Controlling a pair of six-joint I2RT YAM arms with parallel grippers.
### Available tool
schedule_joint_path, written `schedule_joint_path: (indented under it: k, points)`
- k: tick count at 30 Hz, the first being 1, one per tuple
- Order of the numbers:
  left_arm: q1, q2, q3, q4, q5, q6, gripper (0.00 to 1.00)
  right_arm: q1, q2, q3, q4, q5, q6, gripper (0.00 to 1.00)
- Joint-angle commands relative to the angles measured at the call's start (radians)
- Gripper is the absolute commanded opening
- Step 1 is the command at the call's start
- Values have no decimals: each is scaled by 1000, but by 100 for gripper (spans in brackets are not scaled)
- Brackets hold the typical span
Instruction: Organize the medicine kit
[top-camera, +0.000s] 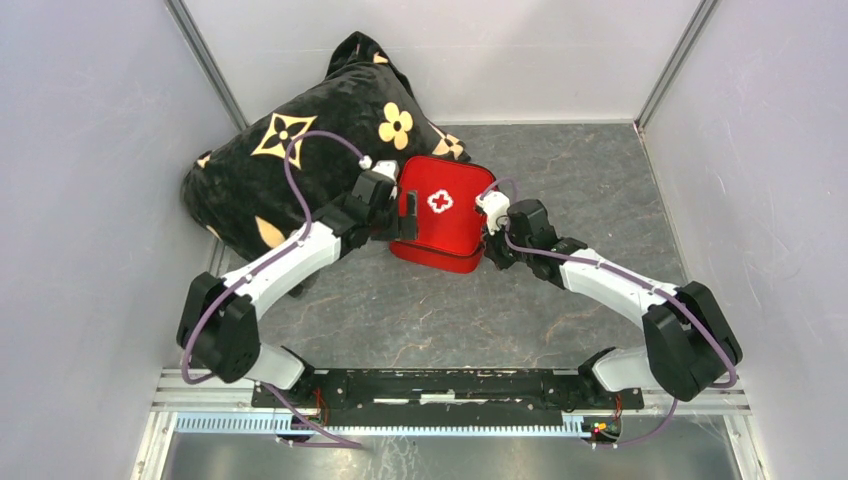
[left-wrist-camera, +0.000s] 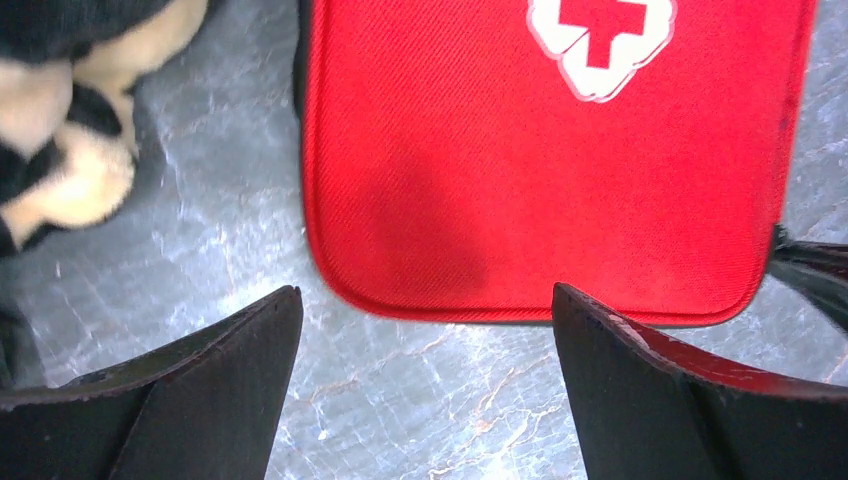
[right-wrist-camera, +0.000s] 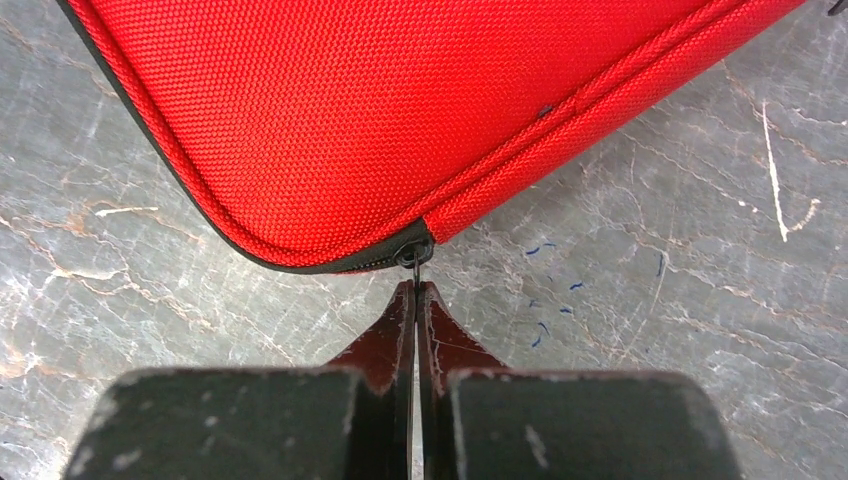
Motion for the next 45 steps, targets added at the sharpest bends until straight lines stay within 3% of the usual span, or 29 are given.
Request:
schedule_joint_path:
  k: [1,6,11,21,29,39,45]
  points:
    - [3,-79,-117,109,-50,-134,100,2,-28,52,-54,53,-30,0]
    - [-10,-123,-169,180,63,-114,100,2,-42,48,-76,41,-40,0]
    - [-93,-163,-227,266,123,-131,100,1,-44,53,-76,38,-21,0]
    - [-195,-27,-236,423,221,-187,97,1,-59,33,-42,43,25,0]
    - [-204,64,-223,502,251,-187,82,1,-71,10,-56,3,74,0]
    - [-213,149,-165,537,253,-169,78,35,-90,-19,-85,-244,-47,0]
    - [-213,183,-136,543,262,-153,77,43,-87,-39,13,-296,23,0]
